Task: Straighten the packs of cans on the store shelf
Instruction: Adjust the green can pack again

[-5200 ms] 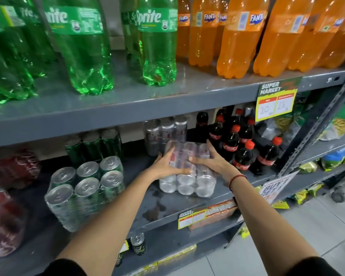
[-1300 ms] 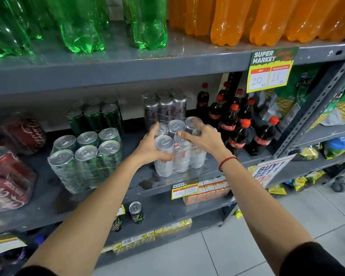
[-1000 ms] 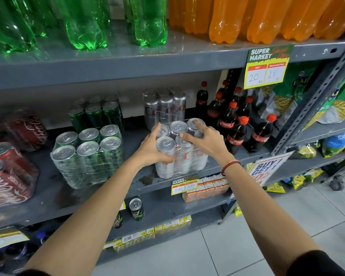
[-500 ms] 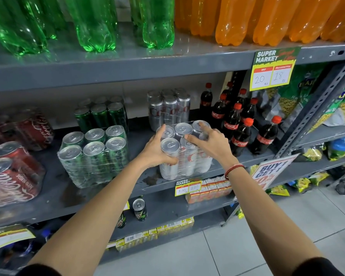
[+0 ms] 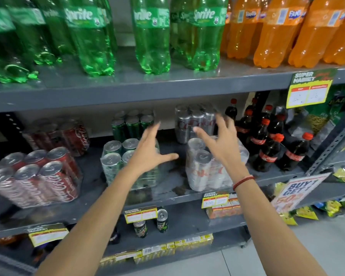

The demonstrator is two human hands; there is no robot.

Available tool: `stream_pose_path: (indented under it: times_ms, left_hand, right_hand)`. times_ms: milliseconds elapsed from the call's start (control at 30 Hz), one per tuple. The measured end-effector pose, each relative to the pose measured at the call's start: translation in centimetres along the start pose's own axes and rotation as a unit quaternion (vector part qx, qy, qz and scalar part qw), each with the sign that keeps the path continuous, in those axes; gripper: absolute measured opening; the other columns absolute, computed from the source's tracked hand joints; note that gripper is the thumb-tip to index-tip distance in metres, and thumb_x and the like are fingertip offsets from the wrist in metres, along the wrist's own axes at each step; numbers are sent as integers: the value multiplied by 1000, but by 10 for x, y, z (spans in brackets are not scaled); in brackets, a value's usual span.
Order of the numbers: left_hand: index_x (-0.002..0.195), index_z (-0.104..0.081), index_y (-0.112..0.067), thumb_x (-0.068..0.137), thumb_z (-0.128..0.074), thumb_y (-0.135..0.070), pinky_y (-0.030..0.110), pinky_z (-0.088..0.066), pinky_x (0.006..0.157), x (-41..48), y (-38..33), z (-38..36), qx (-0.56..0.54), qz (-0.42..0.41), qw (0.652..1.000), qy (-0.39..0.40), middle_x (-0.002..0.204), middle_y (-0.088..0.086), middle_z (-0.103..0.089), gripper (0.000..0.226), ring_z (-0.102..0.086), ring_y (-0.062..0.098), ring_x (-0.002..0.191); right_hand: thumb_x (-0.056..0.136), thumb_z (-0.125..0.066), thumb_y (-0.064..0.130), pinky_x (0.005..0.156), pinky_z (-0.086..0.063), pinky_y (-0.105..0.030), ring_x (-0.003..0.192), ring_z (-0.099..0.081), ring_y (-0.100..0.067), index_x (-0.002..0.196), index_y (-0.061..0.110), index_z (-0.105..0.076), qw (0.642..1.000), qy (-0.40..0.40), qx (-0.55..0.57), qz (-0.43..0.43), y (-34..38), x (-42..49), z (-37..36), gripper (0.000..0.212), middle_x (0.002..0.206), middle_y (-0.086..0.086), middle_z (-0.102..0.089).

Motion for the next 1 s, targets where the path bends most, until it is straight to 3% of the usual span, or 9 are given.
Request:
stream_pose_path:
  times_ms: [133,200,300,367,433,533,633,800,1000]
  left_hand:
    - [149,-9,-28,48,-77,-65,47,-25,114,-10,57,58,51,63,996,-38,157,11,-19,127,-20,29,144]
    - [150,-3,-31,41,-77,-68,50,-20,116,-16,90,71,45,124,991,-17,159,13,-7,137,-8,30,146]
    - [149,7,-31,50,-86,-50,46,-10,116,-24,120,69,0,189,981,40,157,2,13,137,10,27,147]
    - [149,6,-31,46,-86,-52,46,-13,116,-25,130,63,-17,202,976,78,157,2,12,140,6,27,147]
    - [150,-1,-30,41,-86,-56,44,-23,115,-23,134,58,-35,210,972,100,161,6,-4,141,-9,27,147]
    - [150,-11,-25,47,-91,-42,41,-29,112,-21,136,51,-31,211,972,93,157,6,-21,132,-22,27,143]
    - [149,-13,-28,46,-93,-35,41,-32,110,-24,136,49,-28,211,974,73,153,9,-28,131,-30,28,139]
    - [149,-9,-32,49,-92,-33,42,-32,109,-32,132,47,-23,210,973,89,154,9,-27,131,-29,28,140]
    - [149,-9,-33,51,-91,-33,41,-31,107,-45,124,43,-9,193,976,96,153,9,-27,127,-27,29,140]
  right_hand:
    - [74,-67,61,115,-27,-44,144,-22,-33,146,22,-32,984,174,-10,30,44,-10,-71,88,151,-19,-27]
    - [75,-68,59,114,-26,-43,145,-19,-33,149,30,-25,964,264,-5,16,52,-18,-105,90,154,-17,-20]
    - [75,-66,62,115,-21,-43,147,-10,-33,148,41,-18,939,331,58,-72,57,-22,-141,90,160,-12,-10]
    - [74,-67,61,116,-17,-43,149,-1,-31,149,39,-18,928,351,60,-107,59,-22,-158,92,161,-10,-7]
    - [72,-71,58,117,-14,-44,149,1,-30,149,34,-21,923,367,31,-110,60,-22,-168,96,161,-10,-9]
    - [66,-75,60,116,-18,-42,146,-14,-31,147,29,-31,924,367,-3,-107,59,-19,-172,98,157,-8,-24]
    - [54,-75,70,118,-22,-43,144,-25,-27,145,35,-32,926,363,-10,-105,58,-21,-171,107,155,-3,-33]
    - [61,-78,61,118,-23,-39,141,-33,-21,145,34,-34,927,362,3,-95,57,-28,-163,98,152,5,-38]
    - [58,-77,64,117,-26,-43,141,-34,-23,145,34,-33,932,349,2,-102,52,-42,-154,102,151,3,-40]
Point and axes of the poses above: each hand's wrist, its own x-axis towards the middle knuckle, its own z-axis out of the back of the hand, y = z × x, the point moved 4 cm from there along x, towards the middle knuckle
